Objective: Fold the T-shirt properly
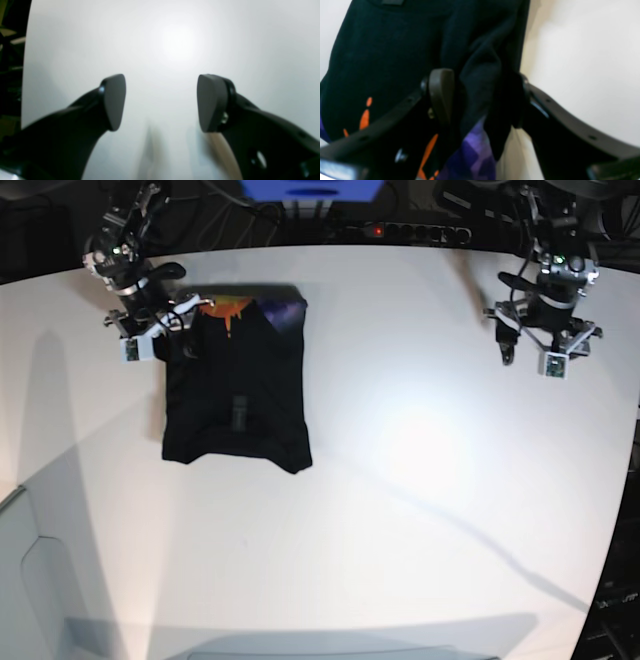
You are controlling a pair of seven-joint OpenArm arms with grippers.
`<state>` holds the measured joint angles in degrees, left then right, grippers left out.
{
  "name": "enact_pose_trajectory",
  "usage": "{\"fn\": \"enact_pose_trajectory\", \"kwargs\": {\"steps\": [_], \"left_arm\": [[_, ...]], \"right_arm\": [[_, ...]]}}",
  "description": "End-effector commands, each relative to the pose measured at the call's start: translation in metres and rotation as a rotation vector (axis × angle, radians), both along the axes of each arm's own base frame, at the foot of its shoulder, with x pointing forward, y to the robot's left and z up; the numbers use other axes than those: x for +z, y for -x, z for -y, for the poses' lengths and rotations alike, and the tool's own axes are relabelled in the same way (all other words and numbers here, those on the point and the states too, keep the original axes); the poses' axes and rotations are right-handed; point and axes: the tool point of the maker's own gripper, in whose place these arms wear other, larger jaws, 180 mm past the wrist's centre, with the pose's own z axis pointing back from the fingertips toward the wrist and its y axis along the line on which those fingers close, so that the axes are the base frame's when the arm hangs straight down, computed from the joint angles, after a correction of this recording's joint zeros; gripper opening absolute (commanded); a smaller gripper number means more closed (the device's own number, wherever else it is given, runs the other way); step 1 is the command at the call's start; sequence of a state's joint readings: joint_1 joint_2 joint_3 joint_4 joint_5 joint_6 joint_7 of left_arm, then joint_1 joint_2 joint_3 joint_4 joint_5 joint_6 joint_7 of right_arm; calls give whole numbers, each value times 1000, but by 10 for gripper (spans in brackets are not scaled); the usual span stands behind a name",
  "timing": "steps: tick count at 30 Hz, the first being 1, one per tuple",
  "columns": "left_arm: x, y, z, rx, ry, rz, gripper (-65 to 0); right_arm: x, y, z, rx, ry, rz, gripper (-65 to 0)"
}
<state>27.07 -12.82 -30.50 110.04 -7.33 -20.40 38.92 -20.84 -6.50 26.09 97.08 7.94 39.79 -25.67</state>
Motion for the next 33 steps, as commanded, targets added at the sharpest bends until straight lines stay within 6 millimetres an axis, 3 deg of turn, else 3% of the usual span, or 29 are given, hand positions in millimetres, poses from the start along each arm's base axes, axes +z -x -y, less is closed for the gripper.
{"fn": "enact_pose_trajectory", "kwargs": {"steps": [1,4,8,11,15,21,25,29,33], "left_arm": [[7,1,1,-2,-9,24,-218],[1,16,2,13,1,-4,-218],[-9,35,10,29,28,-44,-219],[-17,54,17,39,47,-86,-219],[-26,79,27,43,67,-142,-220],[-35,115,29,40,68,-234,-232],[-37,133,29,39,63,-279,-374],[-44,155,37,51,87,-331,-507],[-52,171,54,39,128,-377,-509]], "right_arm": [[1,2,3,7,17,-6,-344],[12,-3,6,8,36,26,-344],[51,-16,23,-23,105,130,-344],[75,-22,25,-17,143,192,-344],[83,-9,32,-44,170,188,-344],[64,32,57,-121,204,79,-345],[61,58,70,-166,194,37,-369],[53,94,69,-180,149,-31,-460],[42,128,69,-175,152,-127,-581]]}}
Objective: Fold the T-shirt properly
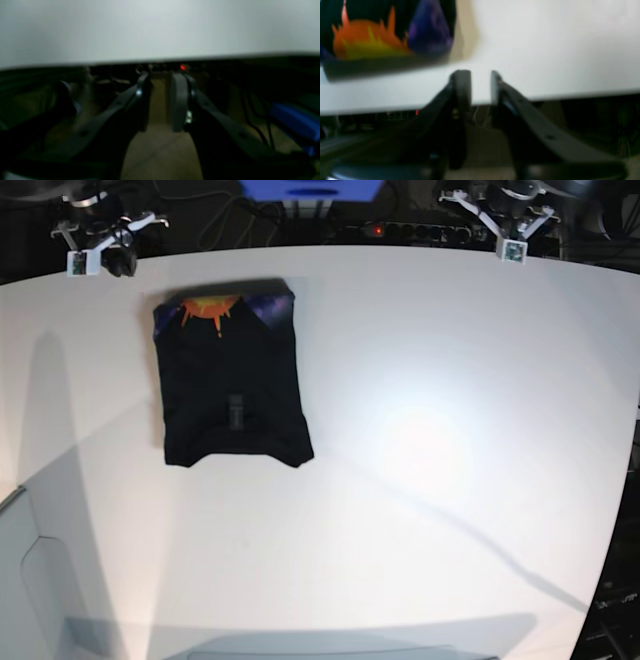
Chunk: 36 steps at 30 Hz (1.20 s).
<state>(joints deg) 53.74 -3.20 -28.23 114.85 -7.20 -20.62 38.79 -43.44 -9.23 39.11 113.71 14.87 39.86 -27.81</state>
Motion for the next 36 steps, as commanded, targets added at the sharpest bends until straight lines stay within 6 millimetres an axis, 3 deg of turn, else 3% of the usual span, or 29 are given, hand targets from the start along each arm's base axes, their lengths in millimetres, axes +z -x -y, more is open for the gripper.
{"fn": "enact_pose_trajectory", "kwargs": {"steps": [1,3,11,15,23,26,29,31,36], "left_arm": [[2,3,6,-10,14,4,-509],[-3,10,21,-29,47,-21,-509],[-53,52,58,-32,170,-177,-510],[-88,70,57,17,196,-257,-511],[-155,96,50,206,195,-286,-511],[-181,103,52,246,210,-326,-511],[-203,108,52,287,218,-353,-511],[-213,110,55,304,222,-344,-511],[-233,114,59,352,226,-321,-511]], "right_arm": [[5,6,2,1,4,7,-610],[-1,21,1,-4,-6,-36,-650],[-53,71,2,-79,-102,-201,-650],[-73,84,3,-96,-138,-248,-650],[-152,119,9,-144,-232,-451,-650],[-173,121,2,-154,-250,-454,-650],[-193,121,-21,-103,-270,-456,-650],[-210,131,-57,-7,-313,-511,-650],[-232,156,-117,128,-427,-583,-650]]}}
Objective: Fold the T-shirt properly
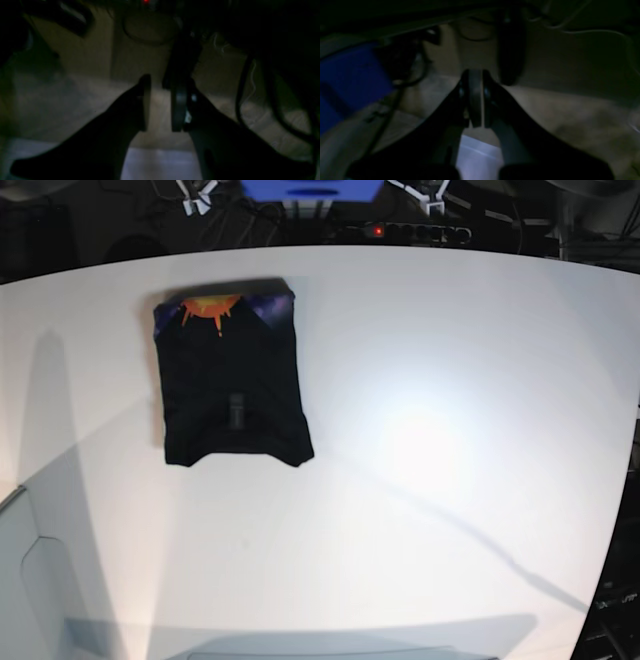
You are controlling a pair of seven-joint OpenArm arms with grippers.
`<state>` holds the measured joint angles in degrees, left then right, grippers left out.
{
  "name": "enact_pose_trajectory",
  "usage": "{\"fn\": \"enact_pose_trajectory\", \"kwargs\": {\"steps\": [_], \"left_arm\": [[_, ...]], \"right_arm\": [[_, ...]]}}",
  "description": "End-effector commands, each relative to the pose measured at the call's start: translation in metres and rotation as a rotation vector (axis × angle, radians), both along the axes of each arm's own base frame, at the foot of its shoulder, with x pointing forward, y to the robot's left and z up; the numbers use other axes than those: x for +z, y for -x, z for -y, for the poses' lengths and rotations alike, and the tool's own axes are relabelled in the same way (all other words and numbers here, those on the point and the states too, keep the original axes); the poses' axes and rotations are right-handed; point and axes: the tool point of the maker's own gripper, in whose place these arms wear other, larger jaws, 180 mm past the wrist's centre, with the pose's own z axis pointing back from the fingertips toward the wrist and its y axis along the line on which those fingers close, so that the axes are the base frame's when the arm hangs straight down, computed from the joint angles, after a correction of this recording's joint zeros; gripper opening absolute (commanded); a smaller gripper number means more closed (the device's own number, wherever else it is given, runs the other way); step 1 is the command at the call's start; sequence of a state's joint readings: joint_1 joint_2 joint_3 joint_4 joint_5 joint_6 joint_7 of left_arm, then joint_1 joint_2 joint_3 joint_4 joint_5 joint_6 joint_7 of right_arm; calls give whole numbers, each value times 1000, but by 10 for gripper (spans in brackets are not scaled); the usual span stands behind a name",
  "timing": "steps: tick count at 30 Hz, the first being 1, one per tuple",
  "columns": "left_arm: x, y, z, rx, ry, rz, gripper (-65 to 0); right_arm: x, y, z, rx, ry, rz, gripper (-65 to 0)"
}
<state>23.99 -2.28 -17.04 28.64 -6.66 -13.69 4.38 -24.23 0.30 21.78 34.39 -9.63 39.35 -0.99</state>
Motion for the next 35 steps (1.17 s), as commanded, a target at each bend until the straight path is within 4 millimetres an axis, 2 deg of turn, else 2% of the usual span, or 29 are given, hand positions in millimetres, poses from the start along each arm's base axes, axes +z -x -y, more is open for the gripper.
{"fn": "enact_pose_trajectory", "kwargs": {"steps": [1,4,6,7,12,14,16,17,18,19,21,25,31,35], "left_arm": [[-2,-2,-12,4,-21,10,-511],[-10,0,-19,19,-33,-11,-511],[-12,-2,-14,-13,-22,-14,-511],[-12,-5,-19,-43,-27,-13,-511],[-14,-14,-10,-120,-6,-8,-512],[-15,-23,-7,-141,1,5,-544],[-16,-30,-5,-146,0,15,-633],[-16,-29,-8,-149,-20,9,-650],[-17,-30,-12,-153,-44,5,-650],[-18,-29,-6,-155,-48,1,-635],[-18,-30,-3,-153,-54,1,-650],[-19,-40,3,-155,-47,17,-647],[-20,-39,11,-222,-32,14,-647],[-20,-39,12,-224,-32,14,-647]], "right_arm": [[0,7,-1,-13,-5,4,-650],[-17,14,5,-43,128,21,-650],[-23,15,12,-38,216,45,-650],[-26,13,14,-27,256,60,-650],[-35,-2,35,66,464,105,-650],[-37,-17,38,97,537,133,-650],[-36,-28,47,119,605,153,-650],[-36,-31,52,131,636,162,-650],[-35,-37,56,142,667,174,-650],[-34,-40,59,151,695,179,-650],[-32,-44,66,169,742,186,-650],[-30,-47,67,186,788,195,-650],[-30,-47,64,183,784,194,-650],[-30,-47,54,178,769,196,-650]]}}
